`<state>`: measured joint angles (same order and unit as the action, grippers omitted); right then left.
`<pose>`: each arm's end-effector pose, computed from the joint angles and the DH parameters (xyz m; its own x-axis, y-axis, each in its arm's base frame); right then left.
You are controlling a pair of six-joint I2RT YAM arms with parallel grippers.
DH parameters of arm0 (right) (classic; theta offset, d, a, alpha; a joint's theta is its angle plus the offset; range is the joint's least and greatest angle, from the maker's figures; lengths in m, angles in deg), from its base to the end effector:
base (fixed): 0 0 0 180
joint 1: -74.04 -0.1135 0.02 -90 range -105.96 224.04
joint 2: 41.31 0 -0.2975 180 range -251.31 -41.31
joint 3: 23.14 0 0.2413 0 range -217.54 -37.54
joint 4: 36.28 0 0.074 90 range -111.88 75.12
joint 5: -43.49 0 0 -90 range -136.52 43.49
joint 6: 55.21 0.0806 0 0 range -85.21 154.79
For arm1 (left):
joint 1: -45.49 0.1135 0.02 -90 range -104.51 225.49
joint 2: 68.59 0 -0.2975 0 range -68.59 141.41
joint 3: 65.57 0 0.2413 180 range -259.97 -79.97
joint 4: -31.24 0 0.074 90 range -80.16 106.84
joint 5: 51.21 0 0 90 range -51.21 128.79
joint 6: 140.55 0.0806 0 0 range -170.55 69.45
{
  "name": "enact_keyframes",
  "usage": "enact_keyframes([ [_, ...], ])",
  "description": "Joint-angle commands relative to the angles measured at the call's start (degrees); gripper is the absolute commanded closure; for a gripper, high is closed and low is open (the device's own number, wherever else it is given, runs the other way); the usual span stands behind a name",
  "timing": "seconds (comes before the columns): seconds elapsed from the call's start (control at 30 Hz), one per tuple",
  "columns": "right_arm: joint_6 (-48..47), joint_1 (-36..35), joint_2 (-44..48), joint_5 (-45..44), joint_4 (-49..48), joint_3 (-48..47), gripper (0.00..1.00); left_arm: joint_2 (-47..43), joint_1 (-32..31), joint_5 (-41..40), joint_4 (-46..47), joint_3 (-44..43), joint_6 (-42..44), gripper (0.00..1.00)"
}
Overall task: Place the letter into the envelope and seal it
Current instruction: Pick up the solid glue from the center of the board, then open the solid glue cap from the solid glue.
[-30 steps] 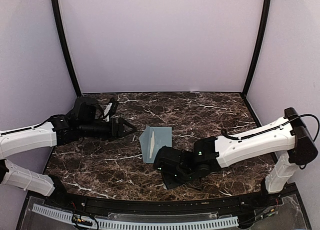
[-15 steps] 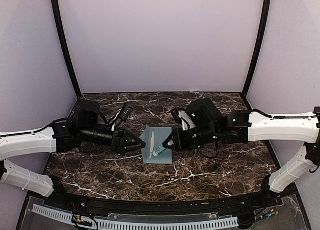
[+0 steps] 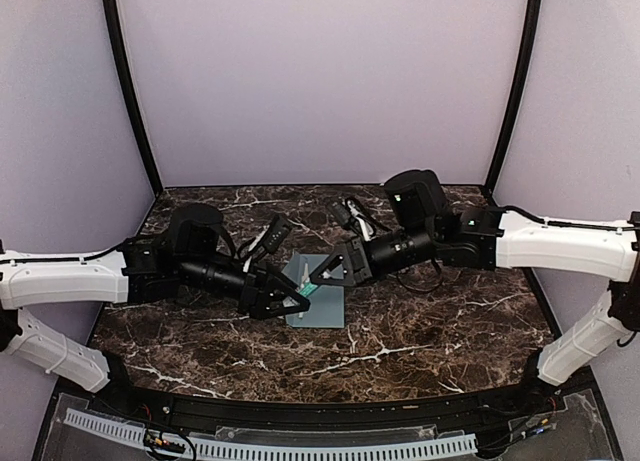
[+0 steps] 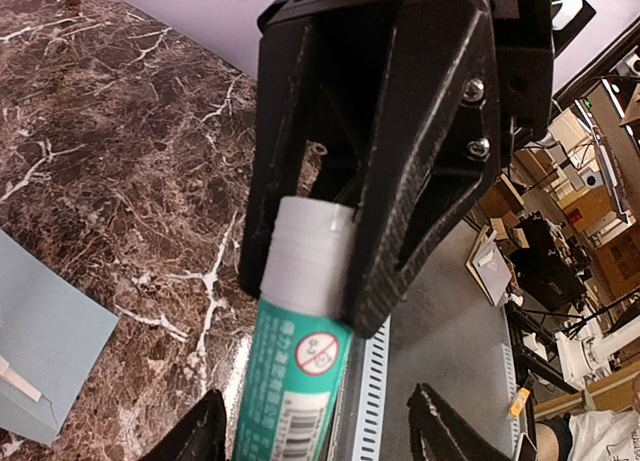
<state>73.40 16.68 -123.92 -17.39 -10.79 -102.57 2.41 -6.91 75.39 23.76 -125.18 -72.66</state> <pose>0.1554 0.3154 0.3259 -0.8050 -0.2460 -0.5399 -0.5933 0.3393 0.7299 0.1394 -0.2598 0.3023 -0.5518 0.2213 -0.8041 0.8339 0.1361 -0.5348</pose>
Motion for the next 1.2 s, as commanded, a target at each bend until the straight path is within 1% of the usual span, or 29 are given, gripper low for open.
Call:
enact_keyframes([
  [0.0,-1.37,0.76,-0.16,4.97,-3.97,-2.17,0.86,1.52,-1.75,2.51,1.81,-3.46,1.11,0.44],
  [0.1,-1.66,0.88,-0.73,6.19,-3.83,-2.58,0.86,1.95,-2.01,2.37,2.22,-3.70,1.23,0.49],
  [0.17,-1.83,0.81,-0.90,6.51,-3.62,-2.64,0.86,2.15,-2.11,2.12,2.72,-3.74,0.93,0.56],
  [0.2,-1.93,0.86,-1.01,6.43,-3.37,-2.64,0.86,2.08,-2.16,2.05,3.14,-3.70,0.80,0.61],
  [0.23,-2.15,0.85,-1.06,6.20,-3.10,-2.69,0.86,2.00,-2.13,1.89,3.38,-3.63,0.48,0.64],
  [0.27,-2.34,0.90,-0.99,6.06,-2.78,-2.73,0.86,1.98,-2.12,1.81,3.68,-3.58,0.29,0.69],
  [0.3,-2.38,0.90,-0.94,5.99,-2.64,-2.73,0.86,2.02,-2.12,1.68,3.79,-3.58,0.21,0.72],
  [0.33,-2.41,0.93,-0.91,5.97,-2.58,-2.74,0.85,2.12,-2.15,1.51,3.76,-3.57,0.11,0.78],
  [0.37,-2.33,0.98,-0.84,5.93,-2.57,-2.67,0.82,2.23,-2.17,1.44,3.74,-3.57,0.08,0.81],
  [0.43,-1.91,1.09,-0.45,5.56,-2.88,-2.48,0.67,2.37,-2.23,1.44,3.70,-3.57,-0.14,0.91],
  [0.5,-1.22,1.34,0.14,5.13,-3.72,-1.97,0.54,2.20,-2.28,1.35,4.43,-3.32,-0.33,0.98],
  [0.53,-0.63,1.49,0.57,4.93,-4.40,-1.48,0.49,2.03,-2.32,1.23,4.91,-2.91,-0.53,0.99],
  [0.57,-0.07,1.72,0.98,4.73,-5.17,-0.97,0.47,1.62,-2.28,1.21,5.93,-2.42,-0.72,1.00],
  [0.63,1.32,2.07,1.65,4.19,-6.78,0.11,0.45,1.22,-2.33,1.26,7.36,-1.90,-1.27,1.00],
  [0.7,2.94,2.16,2.36,3.93,-8.56,1.15,0.46,1.37,-2.31,1.17,7.78,-1.82,-1.73,1.00],
  [0.8,4.40,2.24,2.63,4.33,-10.78,2.30,0.51,1.93,-2.29,1.57,7.80,-1.97,-2.08,1.00],
  [0.87,4.93,2.22,2.85,4.60,-11.53,2.75,0.57,2.15,-2.27,1.62,7.89,-1.96,-2.19,1.00],
  [1.1,5.39,2.21,3.49,5.25,-13.04,3.01,0.70,2.61,-2.27,1.75,7.93,-2.16,-2.55,1.00],
  [1.17,5.40,2.19,3.38,5.91,-13.27,2.98,0.75,2.70,-2.27,1.50,7.93,-2.08,-2.77,1.00],
])
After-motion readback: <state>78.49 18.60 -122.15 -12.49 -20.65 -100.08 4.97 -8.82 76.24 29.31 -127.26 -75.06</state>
